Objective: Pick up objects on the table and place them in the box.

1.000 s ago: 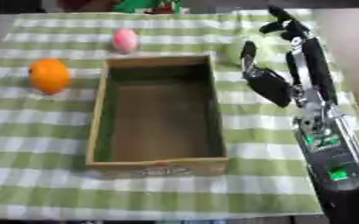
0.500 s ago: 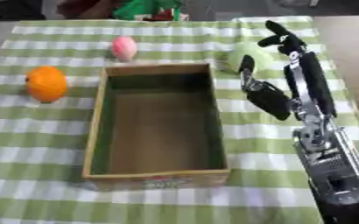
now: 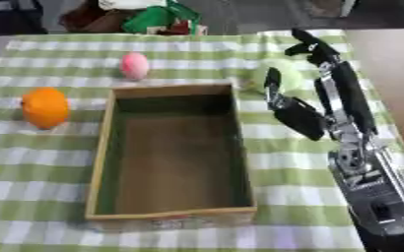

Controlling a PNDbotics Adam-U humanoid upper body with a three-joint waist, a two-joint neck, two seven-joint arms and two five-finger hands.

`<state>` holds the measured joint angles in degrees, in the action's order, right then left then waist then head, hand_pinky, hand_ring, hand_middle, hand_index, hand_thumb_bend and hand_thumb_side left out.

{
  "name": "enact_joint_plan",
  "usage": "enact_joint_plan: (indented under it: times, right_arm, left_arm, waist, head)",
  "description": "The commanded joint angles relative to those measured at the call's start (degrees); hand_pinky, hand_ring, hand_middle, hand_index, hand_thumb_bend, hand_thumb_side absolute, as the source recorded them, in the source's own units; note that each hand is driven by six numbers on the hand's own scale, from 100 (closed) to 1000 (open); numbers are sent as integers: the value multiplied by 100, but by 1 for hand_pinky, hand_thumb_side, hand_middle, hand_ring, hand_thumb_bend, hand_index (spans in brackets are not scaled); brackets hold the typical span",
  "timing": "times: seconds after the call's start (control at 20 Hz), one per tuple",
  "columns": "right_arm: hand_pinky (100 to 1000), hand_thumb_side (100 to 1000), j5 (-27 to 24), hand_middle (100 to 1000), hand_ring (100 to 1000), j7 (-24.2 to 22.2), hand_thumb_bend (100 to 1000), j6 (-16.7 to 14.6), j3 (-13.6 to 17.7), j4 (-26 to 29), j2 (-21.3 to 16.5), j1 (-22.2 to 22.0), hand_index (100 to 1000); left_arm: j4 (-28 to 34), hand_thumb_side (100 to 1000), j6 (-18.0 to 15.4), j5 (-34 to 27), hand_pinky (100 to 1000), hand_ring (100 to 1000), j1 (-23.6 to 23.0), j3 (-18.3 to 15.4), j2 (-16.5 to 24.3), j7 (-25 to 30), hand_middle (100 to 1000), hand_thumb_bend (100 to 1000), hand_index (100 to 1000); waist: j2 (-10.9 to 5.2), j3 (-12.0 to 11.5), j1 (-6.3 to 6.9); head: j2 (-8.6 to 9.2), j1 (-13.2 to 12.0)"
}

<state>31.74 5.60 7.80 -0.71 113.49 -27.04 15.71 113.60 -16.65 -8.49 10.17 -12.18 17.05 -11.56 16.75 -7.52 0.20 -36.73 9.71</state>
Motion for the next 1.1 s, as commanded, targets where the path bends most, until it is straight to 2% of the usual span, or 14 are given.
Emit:
enact_joint_plan:
  times: [0.05,0.35,0.7,0.8,0.85,0.9,1.05,1.1]
  right_arm:
    - [849,485,58,732,963,-49,100,59,55,110,-296,140,950]
    - [841,541,130,732,962,-260,100,118,29,110,-560,334,929]
    - [839,652,214,764,970,-744,100,237,6,110,-922,512,946]
    - [839,666,247,769,971,-888,100,230,-21,110,-1027,557,952]
    - [840,612,263,773,975,-962,100,226,-21,110,-1054,574,964]
    - [840,705,285,787,976,-1071,100,212,-38,110,-1113,596,968]
    - [840,733,333,799,978,-1391,100,208,-49,97,-1290,680,978]
    - [840,712,346,800,979,-1464,100,203,-43,87,-1332,700,980]
  left_arm:
    - [99,922,-15,18,402,565,59,-19,88,33,523,100,645]
    - [99,920,-26,25,401,565,63,-16,100,41,523,100,644]
    - [99,918,-52,44,400,565,64,-22,118,44,523,100,643]
    - [99,918,-60,48,400,565,75,-22,126,45,523,100,643]
    - [99,880,-62,49,400,565,78,-22,128,44,522,100,643]
    - [99,918,-64,51,399,565,82,-20,133,47,522,100,643]
    - [99,917,-70,57,399,565,81,-18,142,54,522,100,642]
    - [99,917,-73,60,399,565,80,-18,145,55,522,100,642]
  waist:
    - [-67,-17,2]
    - [-34,-41,9]
    - [41,-83,20]
    - [61,-95,18]
    - [66,-97,18]
    - [76,-102,14]
    - [100,-120,8]
    - [106,-126,8]
  head:
    - [49,10]
    - [59,5]
    - [74,-29]
    - [83,-30]
    - [84,-31]
    - [78,-33]
    - [75,-37]
    - [75,-37]
